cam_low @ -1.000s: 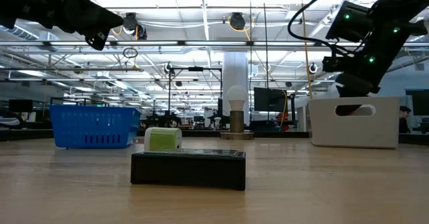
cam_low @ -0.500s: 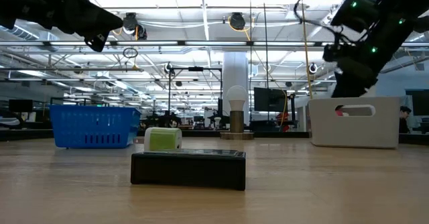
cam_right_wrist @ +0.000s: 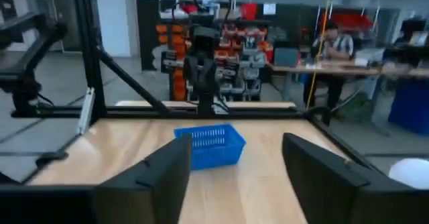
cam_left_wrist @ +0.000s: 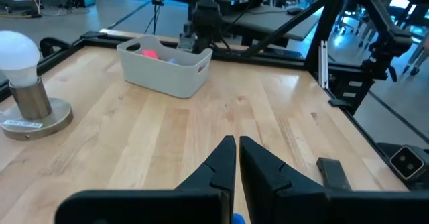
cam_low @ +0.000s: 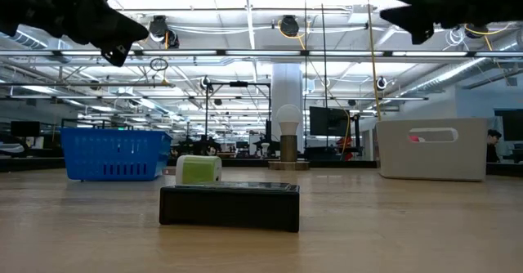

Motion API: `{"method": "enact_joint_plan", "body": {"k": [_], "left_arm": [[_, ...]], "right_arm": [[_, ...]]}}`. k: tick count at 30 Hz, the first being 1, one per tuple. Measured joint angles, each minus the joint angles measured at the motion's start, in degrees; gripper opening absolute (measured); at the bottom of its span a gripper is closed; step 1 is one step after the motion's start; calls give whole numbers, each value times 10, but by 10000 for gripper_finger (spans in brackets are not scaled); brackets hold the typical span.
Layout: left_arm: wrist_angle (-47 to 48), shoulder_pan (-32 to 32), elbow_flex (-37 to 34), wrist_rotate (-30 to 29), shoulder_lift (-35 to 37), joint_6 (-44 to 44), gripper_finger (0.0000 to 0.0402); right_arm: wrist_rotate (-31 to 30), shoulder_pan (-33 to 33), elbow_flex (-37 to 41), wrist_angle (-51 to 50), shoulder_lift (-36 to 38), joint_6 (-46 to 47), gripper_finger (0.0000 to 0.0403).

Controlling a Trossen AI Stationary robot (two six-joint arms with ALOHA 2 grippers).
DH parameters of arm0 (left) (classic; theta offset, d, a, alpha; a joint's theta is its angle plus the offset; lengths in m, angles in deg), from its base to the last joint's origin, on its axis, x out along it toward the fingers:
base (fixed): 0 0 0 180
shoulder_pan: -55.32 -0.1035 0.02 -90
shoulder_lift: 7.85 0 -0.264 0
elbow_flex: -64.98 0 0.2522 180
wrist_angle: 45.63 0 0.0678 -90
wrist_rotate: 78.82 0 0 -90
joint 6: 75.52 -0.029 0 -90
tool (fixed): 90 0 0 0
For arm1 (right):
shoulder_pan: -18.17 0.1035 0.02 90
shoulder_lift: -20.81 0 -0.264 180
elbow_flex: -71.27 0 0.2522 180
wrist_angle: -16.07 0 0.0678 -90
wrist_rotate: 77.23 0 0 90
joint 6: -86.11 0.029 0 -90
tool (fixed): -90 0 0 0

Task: Pick & Place Office items
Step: Put the black digital timer into the blue bin

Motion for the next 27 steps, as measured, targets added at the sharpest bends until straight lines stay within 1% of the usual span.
{"method": "enact_joint_plan", "body": {"k": [2, 5, 6, 8, 10, 12, 15, 17, 21, 24, 27], "left_arm": [[9, 0, 0, 0, 0, 1, 21], [14, 0, 0, -2, 0, 3, 21], [14, 0, 0, -2, 0, 3, 21], [13, 0, 0, -2, 0, 3, 21], [12, 0, 0, -2, 0, 3, 21], [14, 1, 0, -3, 0, 3, 21], [18, 2, 0, -5, 0, 0, 21], [17, 4, 0, -8, 0, -1, 21], [17, 5, 0, -16, 0, -2, 21], [13, 5, 0, -25, 0, -2, 21], [25, 5, 0, -34, 1, -8, 21]], "right_arm": [[-26, 27, 50, 52, 14, -20, 207], [-71, 53, 136, 144, 21, -25, 163], [-76, 58, 160, 166, 22, -22, 147], [-72, 64, 193, 260, 22, -9, 114], [-71, 72, 188, 254, 26, -1, 81], [-72, 81, 188, 228, 22, -9, 50], [-70, 94, 189, 243, 25, -26, 11], [-70, 103, 189, 230, 22, -29, 5], [-72, 113, 190, 217, 15, -34, 15], [-75, 115, 190, 195, 16, -34, 13], [-99, 115, 190, 166, 27, -26, 3]]}}
